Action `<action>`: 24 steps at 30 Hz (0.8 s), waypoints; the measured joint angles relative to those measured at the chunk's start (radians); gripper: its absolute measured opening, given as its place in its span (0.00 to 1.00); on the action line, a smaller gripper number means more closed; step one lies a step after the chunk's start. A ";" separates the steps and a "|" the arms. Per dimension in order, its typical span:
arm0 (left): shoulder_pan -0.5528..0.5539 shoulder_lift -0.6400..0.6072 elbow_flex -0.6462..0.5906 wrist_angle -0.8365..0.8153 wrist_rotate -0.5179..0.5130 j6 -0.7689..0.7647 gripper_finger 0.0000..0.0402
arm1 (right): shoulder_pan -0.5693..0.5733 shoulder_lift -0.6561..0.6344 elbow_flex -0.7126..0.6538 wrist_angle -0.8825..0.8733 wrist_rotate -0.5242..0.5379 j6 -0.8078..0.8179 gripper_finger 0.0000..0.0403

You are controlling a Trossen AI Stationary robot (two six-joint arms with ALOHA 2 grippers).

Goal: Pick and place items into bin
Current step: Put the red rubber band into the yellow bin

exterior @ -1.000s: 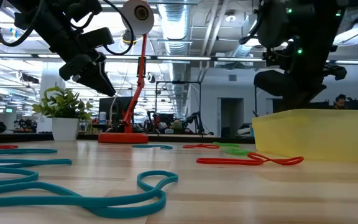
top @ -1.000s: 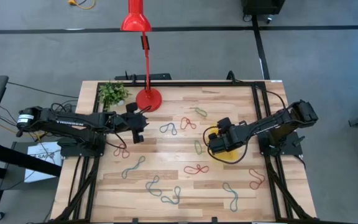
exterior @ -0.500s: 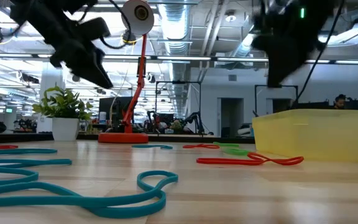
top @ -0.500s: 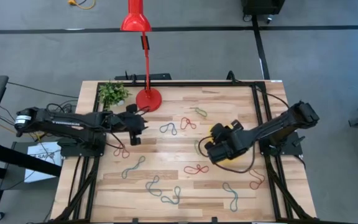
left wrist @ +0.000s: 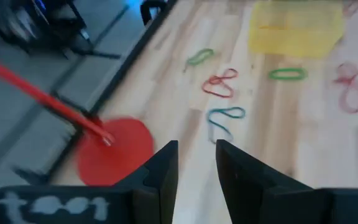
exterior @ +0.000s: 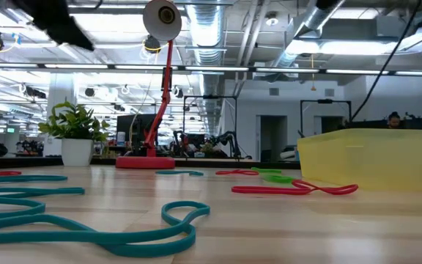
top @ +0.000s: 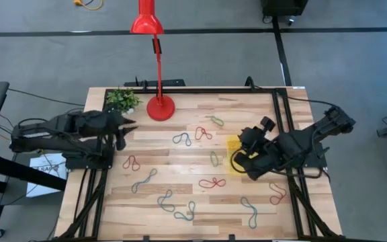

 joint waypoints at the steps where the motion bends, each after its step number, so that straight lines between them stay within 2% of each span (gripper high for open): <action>1: 0.000 -0.028 -0.029 -0.007 0.028 -0.045 0.25 | 0.013 -0.020 -0.027 0.009 0.000 0.003 0.24; 4: -0.006 -0.073 -0.081 0.037 0.154 -0.066 0.25 | 0.043 -0.083 -0.137 0.102 0.014 -0.021 0.24; 7: -0.017 -0.069 -0.081 0.064 0.242 -0.038 0.25 | 0.071 -0.153 -0.308 0.300 0.015 -0.097 0.24; 9: -0.019 -0.056 -0.082 0.088 0.245 -0.039 0.25 | 0.083 -0.193 -0.436 0.486 -0.027 -0.202 0.24; 12: -0.019 -0.024 -0.082 0.130 0.210 -0.042 0.25 | 0.085 -0.250 -0.605 0.775 -0.186 -0.384 0.24; 16: -0.019 0.026 -0.082 0.227 0.166 -0.087 0.25 | 0.059 -0.328 -0.736 1.061 -0.359 -0.528 0.24; 19: -0.019 0.085 -0.082 0.301 0.164 -0.108 0.25 | 0.029 -0.374 -0.778 1.203 -0.378 -0.574 0.24; 24: -0.019 0.217 -0.082 0.344 0.179 -0.088 0.25 | -0.029 -0.362 -0.798 1.285 -0.363 -0.547 0.24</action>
